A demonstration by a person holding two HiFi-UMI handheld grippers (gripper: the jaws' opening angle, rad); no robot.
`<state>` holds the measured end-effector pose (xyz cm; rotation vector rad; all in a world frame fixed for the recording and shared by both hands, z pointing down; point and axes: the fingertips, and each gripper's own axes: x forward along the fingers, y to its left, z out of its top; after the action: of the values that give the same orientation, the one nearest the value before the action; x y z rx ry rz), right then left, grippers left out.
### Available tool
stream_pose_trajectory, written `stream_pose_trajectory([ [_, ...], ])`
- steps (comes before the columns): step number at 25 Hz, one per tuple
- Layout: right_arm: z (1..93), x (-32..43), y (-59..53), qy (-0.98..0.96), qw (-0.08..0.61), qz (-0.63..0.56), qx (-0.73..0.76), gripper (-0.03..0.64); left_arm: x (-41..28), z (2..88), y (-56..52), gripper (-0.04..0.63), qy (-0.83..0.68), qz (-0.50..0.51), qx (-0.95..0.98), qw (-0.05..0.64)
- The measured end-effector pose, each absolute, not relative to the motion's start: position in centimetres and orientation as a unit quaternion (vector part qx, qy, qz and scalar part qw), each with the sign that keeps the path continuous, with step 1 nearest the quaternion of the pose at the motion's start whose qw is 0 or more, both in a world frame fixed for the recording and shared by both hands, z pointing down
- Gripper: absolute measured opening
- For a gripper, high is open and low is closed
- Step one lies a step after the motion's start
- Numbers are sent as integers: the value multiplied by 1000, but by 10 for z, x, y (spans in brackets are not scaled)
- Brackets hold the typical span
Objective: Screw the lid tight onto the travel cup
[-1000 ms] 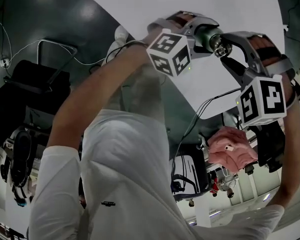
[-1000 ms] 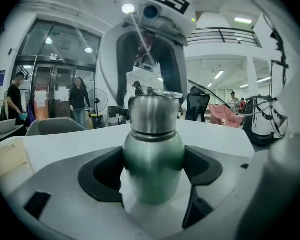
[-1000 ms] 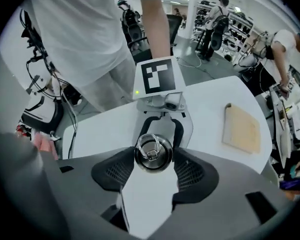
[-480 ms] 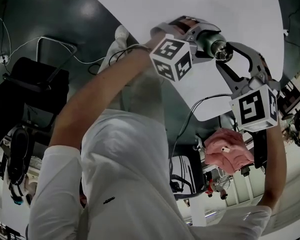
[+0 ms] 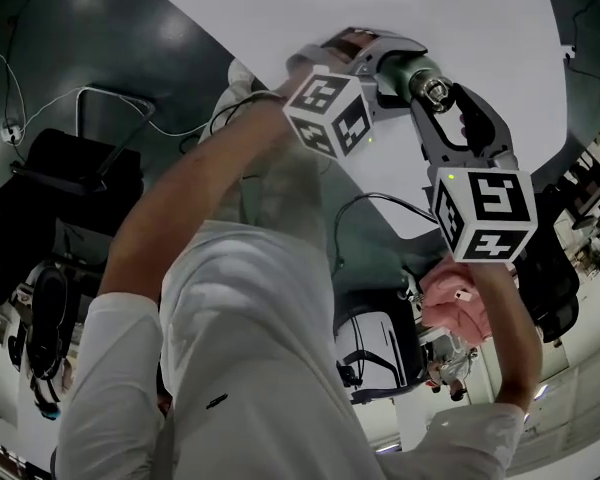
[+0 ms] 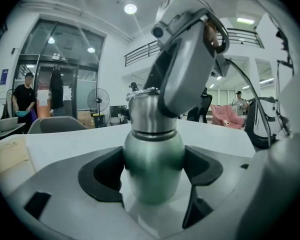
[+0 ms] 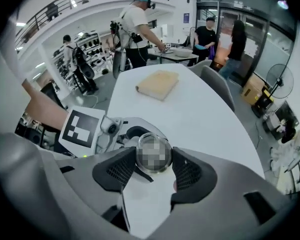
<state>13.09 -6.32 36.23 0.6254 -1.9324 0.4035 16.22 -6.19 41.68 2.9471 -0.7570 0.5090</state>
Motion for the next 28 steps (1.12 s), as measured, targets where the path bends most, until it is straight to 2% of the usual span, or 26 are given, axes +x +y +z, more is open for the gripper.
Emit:
stream_pose_trajectory([
  [10, 344, 119, -59, -826, 532, 71, 172, 253, 160, 416, -61, 362, -244, 163, 955, 30],
  [17, 347, 120, -38, -795, 603, -52, -35, 253, 160, 417, -59, 362, -242, 162, 956, 30],
  [28, 354, 119, -28, -693, 589, -251, -332, 253, 161, 415, -60, 362, -239, 157, 958, 31],
])
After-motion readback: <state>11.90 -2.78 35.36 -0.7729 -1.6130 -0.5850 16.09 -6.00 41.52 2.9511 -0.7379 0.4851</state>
